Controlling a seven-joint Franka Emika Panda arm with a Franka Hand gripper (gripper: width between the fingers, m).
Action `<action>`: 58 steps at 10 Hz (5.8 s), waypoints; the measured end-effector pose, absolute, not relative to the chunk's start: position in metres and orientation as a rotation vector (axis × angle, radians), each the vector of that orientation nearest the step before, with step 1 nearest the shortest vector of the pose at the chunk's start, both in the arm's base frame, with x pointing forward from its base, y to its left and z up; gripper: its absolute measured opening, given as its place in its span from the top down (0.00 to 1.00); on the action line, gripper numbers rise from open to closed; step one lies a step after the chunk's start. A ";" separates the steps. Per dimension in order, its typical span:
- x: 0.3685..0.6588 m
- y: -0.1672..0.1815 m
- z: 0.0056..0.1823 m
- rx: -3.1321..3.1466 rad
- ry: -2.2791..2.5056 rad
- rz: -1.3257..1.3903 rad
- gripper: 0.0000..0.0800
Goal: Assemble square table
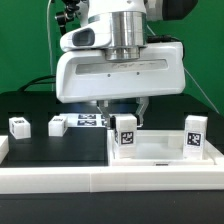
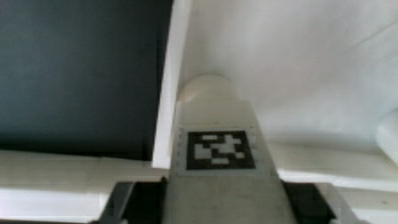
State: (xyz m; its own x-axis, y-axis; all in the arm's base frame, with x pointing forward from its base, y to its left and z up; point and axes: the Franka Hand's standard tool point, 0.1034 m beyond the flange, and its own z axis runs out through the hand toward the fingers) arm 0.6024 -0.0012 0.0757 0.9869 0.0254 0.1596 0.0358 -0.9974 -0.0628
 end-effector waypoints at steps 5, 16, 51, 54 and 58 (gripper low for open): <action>0.602 0.002 0.075 -2.930 0.731 -0.225 0.64; 0.601 0.009 0.076 -2.486 1.670 -0.139 0.60; 0.602 0.001 0.076 -2.882 1.005 -0.178 0.64; 0.599 0.002 0.078 -2.710 1.413 -0.074 0.64; 0.599 0.004 0.075 -2.524 1.712 -0.017 0.64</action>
Offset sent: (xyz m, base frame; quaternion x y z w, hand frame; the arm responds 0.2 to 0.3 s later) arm -0.0072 -0.0022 -0.0019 -0.0318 -0.0027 0.2738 0.9613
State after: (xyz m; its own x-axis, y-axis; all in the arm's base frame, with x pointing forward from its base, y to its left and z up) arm 0.5987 0.0038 0.0754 0.3710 -0.9277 -0.0422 -0.9266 -0.3668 -0.0825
